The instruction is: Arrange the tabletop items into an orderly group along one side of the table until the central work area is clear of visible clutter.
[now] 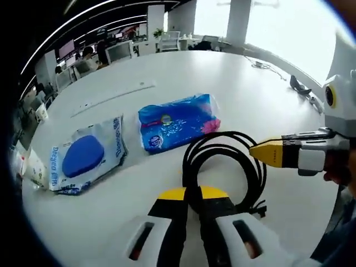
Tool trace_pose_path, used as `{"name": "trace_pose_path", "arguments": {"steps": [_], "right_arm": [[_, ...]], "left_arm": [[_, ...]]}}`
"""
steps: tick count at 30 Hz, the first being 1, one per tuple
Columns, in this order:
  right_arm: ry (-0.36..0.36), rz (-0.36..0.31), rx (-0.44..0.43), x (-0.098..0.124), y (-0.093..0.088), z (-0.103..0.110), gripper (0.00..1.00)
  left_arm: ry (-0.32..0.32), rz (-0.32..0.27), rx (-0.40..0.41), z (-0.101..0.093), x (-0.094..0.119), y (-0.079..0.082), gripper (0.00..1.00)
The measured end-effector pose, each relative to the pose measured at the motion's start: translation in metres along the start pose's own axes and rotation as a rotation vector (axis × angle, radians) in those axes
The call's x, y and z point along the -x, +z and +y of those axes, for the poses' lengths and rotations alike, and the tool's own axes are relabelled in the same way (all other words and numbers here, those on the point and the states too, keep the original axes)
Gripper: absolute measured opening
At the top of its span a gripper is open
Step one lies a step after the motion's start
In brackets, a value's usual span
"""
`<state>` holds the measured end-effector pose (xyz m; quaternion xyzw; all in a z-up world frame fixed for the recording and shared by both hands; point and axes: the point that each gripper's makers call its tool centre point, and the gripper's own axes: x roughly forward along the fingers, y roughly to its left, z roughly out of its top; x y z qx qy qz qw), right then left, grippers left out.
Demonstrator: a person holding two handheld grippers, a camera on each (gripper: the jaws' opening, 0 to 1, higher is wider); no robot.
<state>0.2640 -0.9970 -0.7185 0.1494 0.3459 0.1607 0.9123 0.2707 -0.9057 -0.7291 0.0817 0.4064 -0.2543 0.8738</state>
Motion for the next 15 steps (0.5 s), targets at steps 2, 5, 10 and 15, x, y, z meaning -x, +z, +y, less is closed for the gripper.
{"name": "trace_pose_path", "arguments": {"steps": [2,5,10,15], "right_arm": [[-0.001,0.004,0.001,-0.0012,-0.0008,-0.0017,0.0],[-0.003,0.009,-0.006,-0.003,-0.0029,-0.0044,0.0],[-0.006,0.016,-0.008,-0.0046,-0.0051,-0.0056,0.0],[-0.009,0.021,-0.013,-0.0055,-0.0072,-0.0075,0.0]], "left_arm": [[0.002,0.001,-0.001,-0.0001,-0.0017,0.0,0.05],[0.005,0.003,-0.003,-0.0005,-0.0036,-0.0003,0.06],[0.007,0.005,-0.007,-0.0003,-0.0055,-0.001,0.06],[0.004,0.003,-0.001,-0.0005,-0.007,-0.0008,0.06]]}}
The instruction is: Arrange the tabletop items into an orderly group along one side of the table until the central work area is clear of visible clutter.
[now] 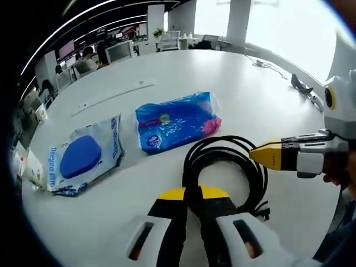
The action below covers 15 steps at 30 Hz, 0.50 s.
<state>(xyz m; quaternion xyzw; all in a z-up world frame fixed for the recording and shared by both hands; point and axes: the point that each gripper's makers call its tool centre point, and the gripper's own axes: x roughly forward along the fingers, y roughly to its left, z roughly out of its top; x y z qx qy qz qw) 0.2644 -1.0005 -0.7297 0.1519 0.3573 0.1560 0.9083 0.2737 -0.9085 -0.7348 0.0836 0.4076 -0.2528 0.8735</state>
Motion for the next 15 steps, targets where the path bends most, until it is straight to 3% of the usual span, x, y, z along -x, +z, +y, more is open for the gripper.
{"name": "trace_pose_path", "arguments": {"steps": [13,15], "right_arm": [[-0.003,0.013,-0.003,-0.0023,-0.0041,-0.0031,0.0],[0.002,0.009,0.043,-0.002,-0.0027,-0.0016,0.01]], "left_arm": [[0.003,-0.005,-0.016,-0.0014,-0.0023,-0.0008,0.07],[0.01,-0.014,-0.038,-0.001,-0.0018,0.0003,0.09]]}}
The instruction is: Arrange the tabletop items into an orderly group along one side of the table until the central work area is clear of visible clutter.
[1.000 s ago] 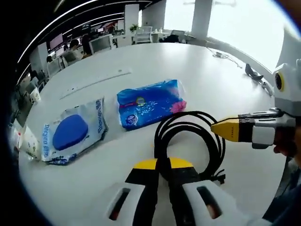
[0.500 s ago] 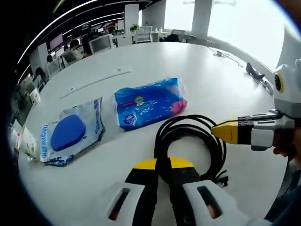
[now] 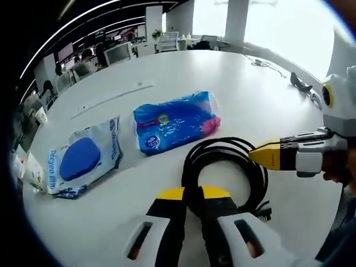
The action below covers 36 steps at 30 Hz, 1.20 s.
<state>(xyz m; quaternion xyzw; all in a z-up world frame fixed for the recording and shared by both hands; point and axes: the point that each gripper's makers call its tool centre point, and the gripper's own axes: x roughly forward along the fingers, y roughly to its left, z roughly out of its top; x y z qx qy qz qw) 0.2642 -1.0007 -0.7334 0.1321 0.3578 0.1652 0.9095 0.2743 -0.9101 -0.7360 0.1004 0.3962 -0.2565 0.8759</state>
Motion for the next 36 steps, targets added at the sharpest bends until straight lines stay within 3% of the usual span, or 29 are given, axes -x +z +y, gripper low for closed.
{"name": "trace_pose_path", "arguments": {"steps": [3,10,13,15,17,21,26,36], "right_arm": [[0.024,-0.026,0.083,0.0,0.004,0.006,0.04],[0.041,-0.088,0.114,0.005,0.011,0.013,0.24],[0.087,-0.138,0.112,0.005,0.021,0.019,0.38],[0.116,-0.155,0.084,0.005,0.024,0.023,0.52],[0.103,-0.153,0.081,0.005,0.025,0.02,0.66],[0.065,-0.165,0.111,0.01,0.025,0.012,0.84],[0.075,-0.173,0.12,0.012,0.025,0.011,0.9],[0.109,-0.183,0.153,0.014,0.026,0.027,0.9]], "left_arm": [[0.008,-0.002,-0.016,0.001,0.0,-0.001,0.15],[0.032,-0.072,0.006,0.01,0.01,0.003,0.42],[0.044,-0.09,0.03,0.016,0.012,0.004,0.58],[0.048,-0.094,0.053,0.019,0.013,0.003,0.67],[0.056,-0.103,0.085,0.024,0.015,0.002,0.72],[0.065,-0.121,0.12,0.032,0.018,0.001,0.85],[0.076,-0.148,0.115,0.038,0.021,0.004,0.96],[0.074,-0.141,0.096,0.045,0.033,-0.003,0.96]]}}
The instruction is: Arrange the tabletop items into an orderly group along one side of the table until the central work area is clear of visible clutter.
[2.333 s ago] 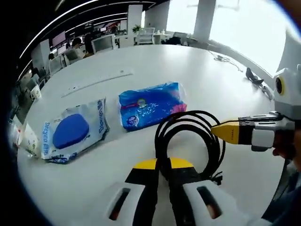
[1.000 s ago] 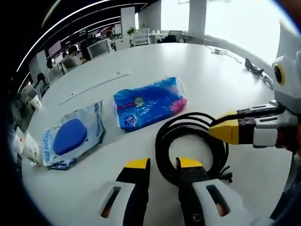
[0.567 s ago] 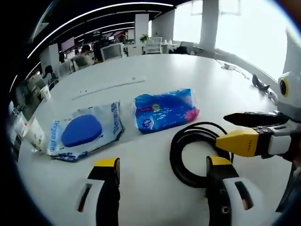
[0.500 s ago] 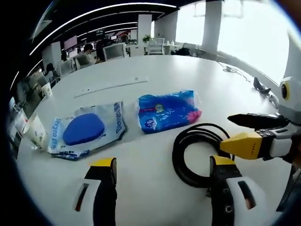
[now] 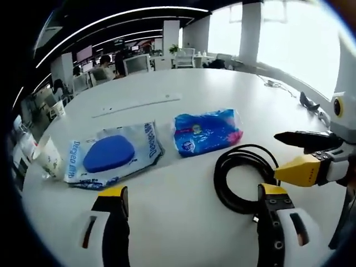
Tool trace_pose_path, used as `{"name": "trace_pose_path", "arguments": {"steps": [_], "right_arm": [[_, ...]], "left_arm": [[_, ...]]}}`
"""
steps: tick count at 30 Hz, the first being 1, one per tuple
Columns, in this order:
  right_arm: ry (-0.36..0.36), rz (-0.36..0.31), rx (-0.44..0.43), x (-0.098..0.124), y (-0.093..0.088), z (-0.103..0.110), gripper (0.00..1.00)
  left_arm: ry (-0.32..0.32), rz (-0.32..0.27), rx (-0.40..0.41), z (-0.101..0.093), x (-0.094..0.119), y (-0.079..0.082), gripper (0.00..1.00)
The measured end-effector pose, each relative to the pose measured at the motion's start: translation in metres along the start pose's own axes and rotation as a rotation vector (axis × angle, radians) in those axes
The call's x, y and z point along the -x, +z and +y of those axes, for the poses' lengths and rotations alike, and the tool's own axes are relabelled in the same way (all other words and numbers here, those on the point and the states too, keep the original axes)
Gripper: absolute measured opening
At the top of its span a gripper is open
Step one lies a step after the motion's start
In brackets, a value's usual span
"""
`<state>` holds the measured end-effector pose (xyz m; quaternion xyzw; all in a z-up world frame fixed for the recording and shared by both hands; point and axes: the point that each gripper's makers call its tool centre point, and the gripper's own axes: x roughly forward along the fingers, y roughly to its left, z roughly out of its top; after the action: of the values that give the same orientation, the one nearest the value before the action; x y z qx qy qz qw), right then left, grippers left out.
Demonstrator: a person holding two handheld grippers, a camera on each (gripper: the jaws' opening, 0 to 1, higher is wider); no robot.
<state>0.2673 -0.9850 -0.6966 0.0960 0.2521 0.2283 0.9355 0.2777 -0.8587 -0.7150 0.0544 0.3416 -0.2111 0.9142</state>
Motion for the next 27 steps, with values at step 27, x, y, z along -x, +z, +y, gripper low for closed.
{"name": "trace_pose_path", "arguments": {"steps": [27], "right_arm": [[-0.053,-0.036,0.039,0.029,0.004,0.052,0.9]], "left_arm": [[-0.025,-0.025,0.0,0.045,0.058,-0.014,0.93]]}}
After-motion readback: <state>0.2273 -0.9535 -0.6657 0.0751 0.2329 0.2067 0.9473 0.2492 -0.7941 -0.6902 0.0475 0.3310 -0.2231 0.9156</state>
